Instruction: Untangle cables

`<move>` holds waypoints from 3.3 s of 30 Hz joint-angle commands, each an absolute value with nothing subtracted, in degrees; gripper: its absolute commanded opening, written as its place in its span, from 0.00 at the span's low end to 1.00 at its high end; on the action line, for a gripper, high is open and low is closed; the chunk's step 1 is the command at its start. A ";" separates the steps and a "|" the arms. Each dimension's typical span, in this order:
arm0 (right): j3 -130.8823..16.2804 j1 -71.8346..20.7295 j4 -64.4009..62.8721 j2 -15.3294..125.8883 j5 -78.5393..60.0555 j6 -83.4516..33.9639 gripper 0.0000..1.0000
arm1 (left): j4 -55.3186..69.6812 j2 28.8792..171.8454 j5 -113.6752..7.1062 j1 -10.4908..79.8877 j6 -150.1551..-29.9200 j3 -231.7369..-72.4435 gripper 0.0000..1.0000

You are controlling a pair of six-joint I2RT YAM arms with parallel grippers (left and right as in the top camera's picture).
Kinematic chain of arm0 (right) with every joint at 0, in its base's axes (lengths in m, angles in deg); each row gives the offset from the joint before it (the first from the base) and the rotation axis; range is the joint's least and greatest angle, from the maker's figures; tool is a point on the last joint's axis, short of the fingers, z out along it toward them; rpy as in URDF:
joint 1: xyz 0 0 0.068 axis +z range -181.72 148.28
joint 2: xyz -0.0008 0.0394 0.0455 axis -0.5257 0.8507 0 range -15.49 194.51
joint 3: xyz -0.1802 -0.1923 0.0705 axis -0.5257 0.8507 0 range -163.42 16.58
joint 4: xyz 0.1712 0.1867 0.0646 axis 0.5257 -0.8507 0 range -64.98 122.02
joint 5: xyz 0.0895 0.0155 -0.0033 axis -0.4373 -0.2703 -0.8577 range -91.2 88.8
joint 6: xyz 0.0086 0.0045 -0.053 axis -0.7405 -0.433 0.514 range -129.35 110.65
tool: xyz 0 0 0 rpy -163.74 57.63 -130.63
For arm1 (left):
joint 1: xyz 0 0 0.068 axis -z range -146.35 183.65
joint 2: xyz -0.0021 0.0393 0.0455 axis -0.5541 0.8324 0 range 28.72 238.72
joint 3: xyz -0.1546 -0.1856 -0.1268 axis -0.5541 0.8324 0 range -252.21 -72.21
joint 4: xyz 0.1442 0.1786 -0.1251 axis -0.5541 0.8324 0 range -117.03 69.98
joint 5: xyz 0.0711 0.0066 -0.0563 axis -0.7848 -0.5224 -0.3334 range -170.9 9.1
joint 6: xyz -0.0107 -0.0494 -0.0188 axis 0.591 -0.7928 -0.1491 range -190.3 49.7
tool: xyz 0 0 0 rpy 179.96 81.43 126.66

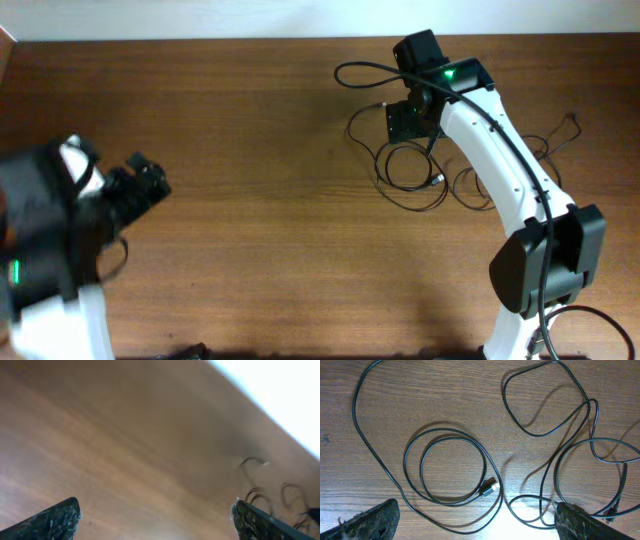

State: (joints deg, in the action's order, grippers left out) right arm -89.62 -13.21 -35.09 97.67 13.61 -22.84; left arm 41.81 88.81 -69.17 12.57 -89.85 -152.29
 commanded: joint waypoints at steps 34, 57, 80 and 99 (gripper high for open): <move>-89.44 -13.45 -35.03 98.30 14.29 -23.28 0.98 | -39.34 29.01 -90.00 38.91 -90.38 -72.75 0.99; -89.44 -13.85 -34.63 98.92 13.89 -23.26 0.99 | -22.21 29.01 -80.82 38.86 -74.92 -72.75 0.99; -89.44 -9.63 -45.54 31.60 17.48 -23.28 0.99 | -22.21 29.05 -80.82 38.86 -74.92 -72.75 0.99; -43.56 -26.02 -34.06 -9.54 12.56 -23.28 0.99 | -22.21 29.05 -80.82 38.86 -74.92 -72.75 0.99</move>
